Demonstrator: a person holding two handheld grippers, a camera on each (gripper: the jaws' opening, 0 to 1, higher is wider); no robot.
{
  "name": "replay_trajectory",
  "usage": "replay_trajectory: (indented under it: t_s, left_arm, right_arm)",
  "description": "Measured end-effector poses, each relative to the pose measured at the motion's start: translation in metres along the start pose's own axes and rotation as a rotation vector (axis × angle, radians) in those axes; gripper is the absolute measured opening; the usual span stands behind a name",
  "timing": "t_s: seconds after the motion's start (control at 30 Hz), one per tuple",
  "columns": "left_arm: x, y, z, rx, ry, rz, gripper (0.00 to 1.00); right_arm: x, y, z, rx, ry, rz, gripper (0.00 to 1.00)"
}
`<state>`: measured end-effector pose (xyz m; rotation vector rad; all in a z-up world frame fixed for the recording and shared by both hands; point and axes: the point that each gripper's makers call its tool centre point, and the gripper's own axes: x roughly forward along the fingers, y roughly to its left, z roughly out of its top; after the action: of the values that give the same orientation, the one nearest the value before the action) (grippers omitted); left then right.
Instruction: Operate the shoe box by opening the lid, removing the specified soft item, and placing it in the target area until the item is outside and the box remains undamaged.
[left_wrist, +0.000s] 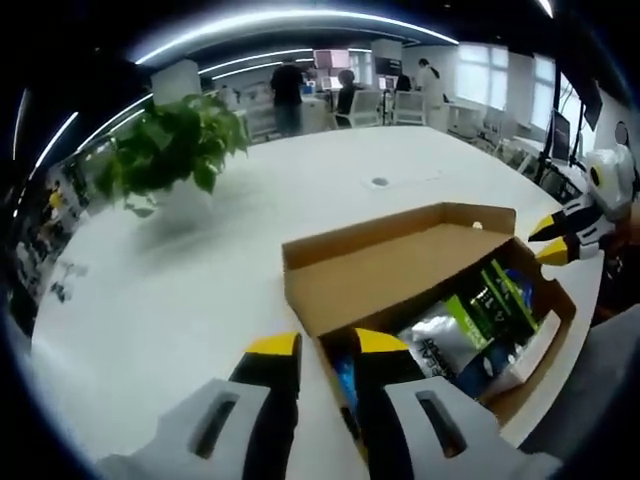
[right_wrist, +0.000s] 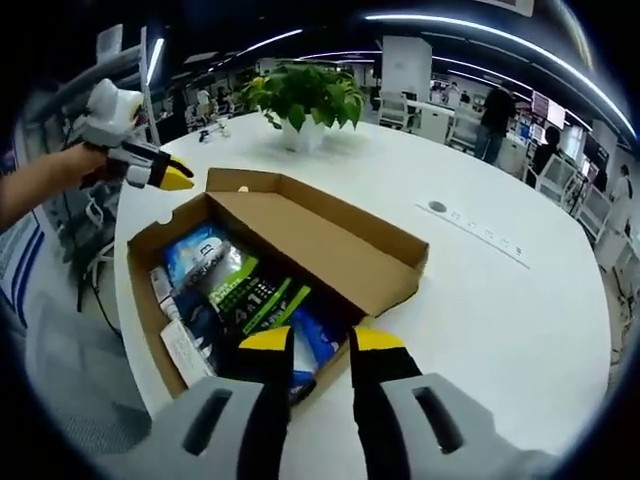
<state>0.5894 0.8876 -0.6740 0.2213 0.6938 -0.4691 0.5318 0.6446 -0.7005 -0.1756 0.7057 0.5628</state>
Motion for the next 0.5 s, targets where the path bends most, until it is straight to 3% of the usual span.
replay_trajectory:
  t_s: [0.5]
  left_arm:
    - [0.001, -0.041, -0.027, 0.029, 0.064, -0.075, 0.21]
  right_arm:
    - [0.018, 0.02, -0.005, 0.025, 0.031, 0.065, 0.23]
